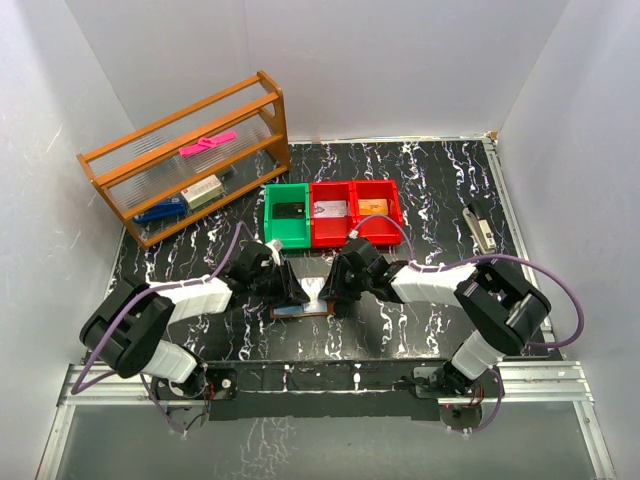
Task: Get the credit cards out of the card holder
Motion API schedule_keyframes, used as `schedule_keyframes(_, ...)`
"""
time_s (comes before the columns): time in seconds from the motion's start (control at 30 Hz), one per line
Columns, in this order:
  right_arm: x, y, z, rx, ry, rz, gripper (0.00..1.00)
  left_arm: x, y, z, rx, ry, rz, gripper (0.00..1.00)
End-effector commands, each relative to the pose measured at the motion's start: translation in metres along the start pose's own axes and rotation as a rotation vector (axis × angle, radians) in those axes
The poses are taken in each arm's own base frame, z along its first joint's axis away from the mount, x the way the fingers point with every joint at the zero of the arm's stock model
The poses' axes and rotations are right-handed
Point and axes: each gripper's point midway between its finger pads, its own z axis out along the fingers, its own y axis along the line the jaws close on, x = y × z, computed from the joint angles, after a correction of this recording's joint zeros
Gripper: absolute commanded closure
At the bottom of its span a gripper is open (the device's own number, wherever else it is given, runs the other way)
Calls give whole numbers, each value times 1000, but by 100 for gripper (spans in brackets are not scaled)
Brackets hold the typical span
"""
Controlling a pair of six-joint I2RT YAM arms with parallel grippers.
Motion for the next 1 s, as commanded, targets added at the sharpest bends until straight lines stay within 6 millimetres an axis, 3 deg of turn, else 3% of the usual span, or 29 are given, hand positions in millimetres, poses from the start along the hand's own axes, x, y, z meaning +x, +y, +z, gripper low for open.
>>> schedule_keyframes(0.0, 5, -2, 4, -28, 1, 27, 76, 0, 8, 5, -8, -31, -33, 66)
schedule_keyframes(0.17, 9, -3, 5, -34, 16, 28, 77, -3, 2, 8, 22, -42, -57, 74)
schedule_keyframes(0.57, 8, -5, 6, -16, 13, 28, 76, -8, -3, -6, 10, -71, -18, 99)
schedule_keyframes(0.97, 5, -3, 6, -16, 12, 20, 74, -5, -9, -17, 42, -76, 23, 100)
